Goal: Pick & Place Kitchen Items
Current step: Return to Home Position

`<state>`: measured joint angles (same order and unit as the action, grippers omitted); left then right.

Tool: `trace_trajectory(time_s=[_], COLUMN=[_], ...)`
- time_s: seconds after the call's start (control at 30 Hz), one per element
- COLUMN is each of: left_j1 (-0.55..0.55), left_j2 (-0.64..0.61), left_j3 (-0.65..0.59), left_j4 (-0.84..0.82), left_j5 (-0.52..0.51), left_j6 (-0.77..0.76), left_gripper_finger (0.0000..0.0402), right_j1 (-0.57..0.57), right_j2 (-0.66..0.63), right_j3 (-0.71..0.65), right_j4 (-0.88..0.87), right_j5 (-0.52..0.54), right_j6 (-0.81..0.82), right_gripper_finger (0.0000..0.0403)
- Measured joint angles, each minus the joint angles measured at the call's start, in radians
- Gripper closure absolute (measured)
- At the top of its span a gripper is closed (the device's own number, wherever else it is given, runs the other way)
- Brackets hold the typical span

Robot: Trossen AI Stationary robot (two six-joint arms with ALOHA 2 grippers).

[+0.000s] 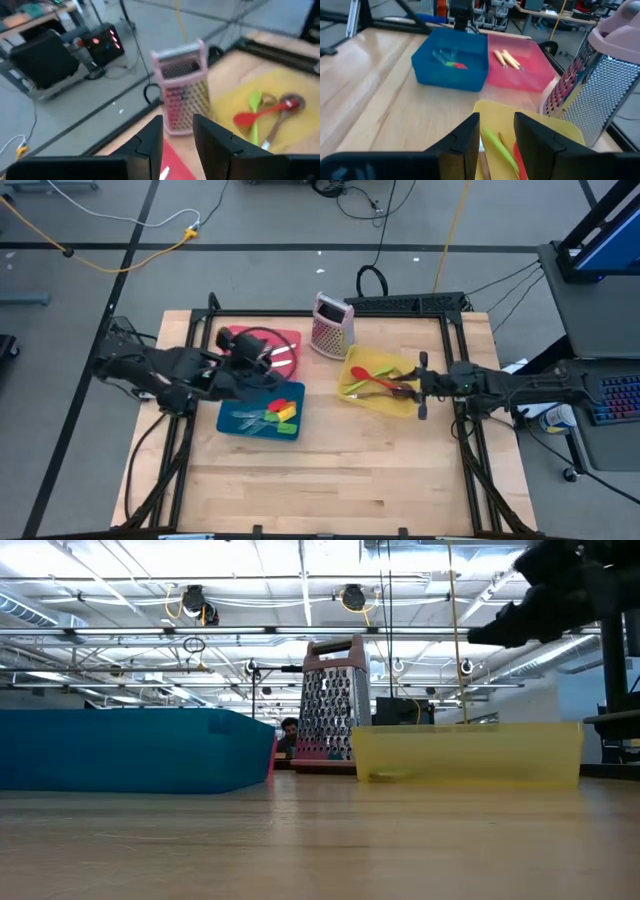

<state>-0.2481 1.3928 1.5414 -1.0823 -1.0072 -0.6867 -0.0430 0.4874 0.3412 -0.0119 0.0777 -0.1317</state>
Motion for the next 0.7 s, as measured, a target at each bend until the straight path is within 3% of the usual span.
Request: trace_trajectory(time_s=[0.33, 0.43, 0.57, 0.7], left_j1=[-0.118, -0.144, -0.180, -0.234], left_j2=[-0.139, -0.175, -0.236, -0.347], left_j3=[-0.002, -0.002, -0.045, -0.221], left_j4=[-0.354, -0.406, -0.419, -0.276], left_j5=[-0.142, -0.139, -0.084, -0.032], left_j6=[-0.245, -0.259, -0.258, -0.249], left_gripper_finger=[0.0291, 0.0291, 0.0291, 0.0291], right_j1=[0.000, 0.000, -0.001, -0.001], right_j2=[-0.146, -0.167, -0.168, -0.167], right_j3=[-0.001, -0.001, -0.001, -0.001], right_j4=[-0.159, -0.158, -0.148, -0.135], right_j5=[-0.001, -0.001, 0.000, 0.000], right_j6=[-0.019, -0.014, -0.013, -0.012], right_gripper_finger=[0.0294, 0.0296, 0.0298, 0.0298])
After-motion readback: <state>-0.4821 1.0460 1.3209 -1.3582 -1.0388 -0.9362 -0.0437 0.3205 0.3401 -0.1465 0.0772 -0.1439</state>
